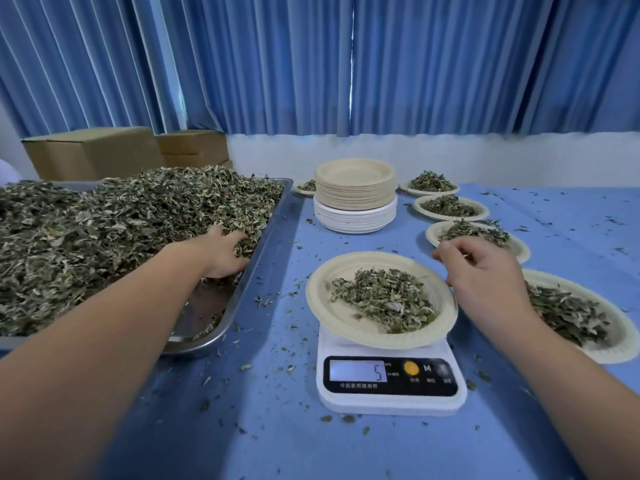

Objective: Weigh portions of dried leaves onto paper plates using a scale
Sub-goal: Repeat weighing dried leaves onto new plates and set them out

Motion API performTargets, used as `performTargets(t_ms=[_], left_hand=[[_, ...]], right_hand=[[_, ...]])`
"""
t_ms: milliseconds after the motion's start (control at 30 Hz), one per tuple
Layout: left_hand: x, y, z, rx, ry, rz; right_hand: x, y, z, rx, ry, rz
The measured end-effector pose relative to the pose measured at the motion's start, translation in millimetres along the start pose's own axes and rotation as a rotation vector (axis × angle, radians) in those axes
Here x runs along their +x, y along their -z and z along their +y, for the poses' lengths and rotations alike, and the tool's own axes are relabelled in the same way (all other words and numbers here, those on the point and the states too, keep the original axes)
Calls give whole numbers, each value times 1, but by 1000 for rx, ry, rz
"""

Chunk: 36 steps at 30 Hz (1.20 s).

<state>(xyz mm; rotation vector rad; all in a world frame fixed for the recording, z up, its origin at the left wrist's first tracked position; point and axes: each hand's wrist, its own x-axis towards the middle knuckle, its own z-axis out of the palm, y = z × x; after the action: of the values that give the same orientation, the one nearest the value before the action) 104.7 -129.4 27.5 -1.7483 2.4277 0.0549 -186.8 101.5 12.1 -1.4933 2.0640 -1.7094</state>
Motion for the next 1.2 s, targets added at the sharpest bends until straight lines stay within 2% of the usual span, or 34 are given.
performTargets(t_ms=[67,367,533,700,867,1033,1200], left_hand=[[-4,-1,4,17,-36,-30],[-30,-5,15,-82,-70,102],[-41,-1,7,-240,-68,83],[-54,10,1,-462,-69,181],[-73,31,7,-582,-114,241],[-99,56,43,-745,-275,349],[-119,65,102,-746,-483,284]], right_hand=[[0,1,-1,-3,5,6],[-1,2,-1,-31,32,4],[-1,3,-2,-21,25,11],[0,4,0,-27,33,23],[0,4,1,-30,35,25],[0,5,1,-50,46,12],[1,5,1,-74,64,4]])
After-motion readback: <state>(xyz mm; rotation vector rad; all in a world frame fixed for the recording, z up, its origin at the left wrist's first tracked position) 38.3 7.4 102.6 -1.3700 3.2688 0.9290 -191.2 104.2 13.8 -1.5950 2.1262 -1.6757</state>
